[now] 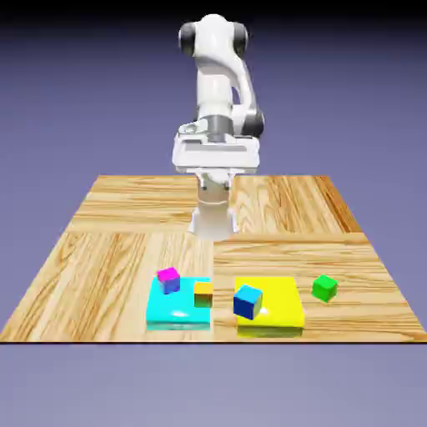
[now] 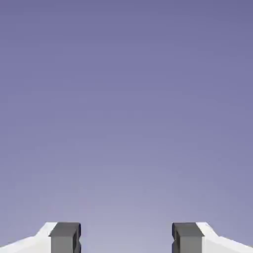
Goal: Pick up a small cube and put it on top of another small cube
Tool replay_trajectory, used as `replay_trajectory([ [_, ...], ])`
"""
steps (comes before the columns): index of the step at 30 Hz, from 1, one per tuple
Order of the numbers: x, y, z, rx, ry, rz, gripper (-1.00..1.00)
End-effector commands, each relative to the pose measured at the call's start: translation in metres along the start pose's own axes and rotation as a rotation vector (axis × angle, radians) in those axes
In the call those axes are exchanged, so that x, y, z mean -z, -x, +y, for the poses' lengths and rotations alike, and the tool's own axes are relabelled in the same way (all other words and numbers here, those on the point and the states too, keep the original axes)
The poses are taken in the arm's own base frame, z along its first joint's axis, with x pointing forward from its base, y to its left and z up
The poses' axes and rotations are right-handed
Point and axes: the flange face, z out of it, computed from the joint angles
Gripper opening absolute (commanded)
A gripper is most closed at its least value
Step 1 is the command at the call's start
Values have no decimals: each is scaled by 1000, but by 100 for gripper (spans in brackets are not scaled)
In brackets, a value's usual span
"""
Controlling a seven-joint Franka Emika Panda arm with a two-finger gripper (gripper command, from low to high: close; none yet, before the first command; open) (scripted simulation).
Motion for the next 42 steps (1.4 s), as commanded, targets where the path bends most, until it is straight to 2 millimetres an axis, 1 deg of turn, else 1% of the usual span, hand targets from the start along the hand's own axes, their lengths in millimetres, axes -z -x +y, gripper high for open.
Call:
replay_trajectory([
  [1,-8,6,-5,-27,14,-23,0],
  [6,-49,42,-27,-164,95,-133,0],
  [12,-94,97,-48,-327,218,-247,0],
  [18,-132,161,-64,-486,368,-341,0],
  [24,-161,234,-73,-638,543,-408,0],
  [28,-174,286,-75,-735,673,-435,0],
  [31,-180,325,-75,-804,776,-446,0],
  [32,-181,334,-75,-818,799,-447,0],
  [33,-181,334,-75,-818,799,-447,0],
  [38,-224,373,-45,-818,799,-448,0],
  [39,-227,375,-43,-818,799,-447,0],
  [40,-227,375,-43,-818,799,-447,-100],
  [41,-227,375,-43,-818,799,-447,-100],
  [42,-219,367,-50,-819,799,-448,-100],
])
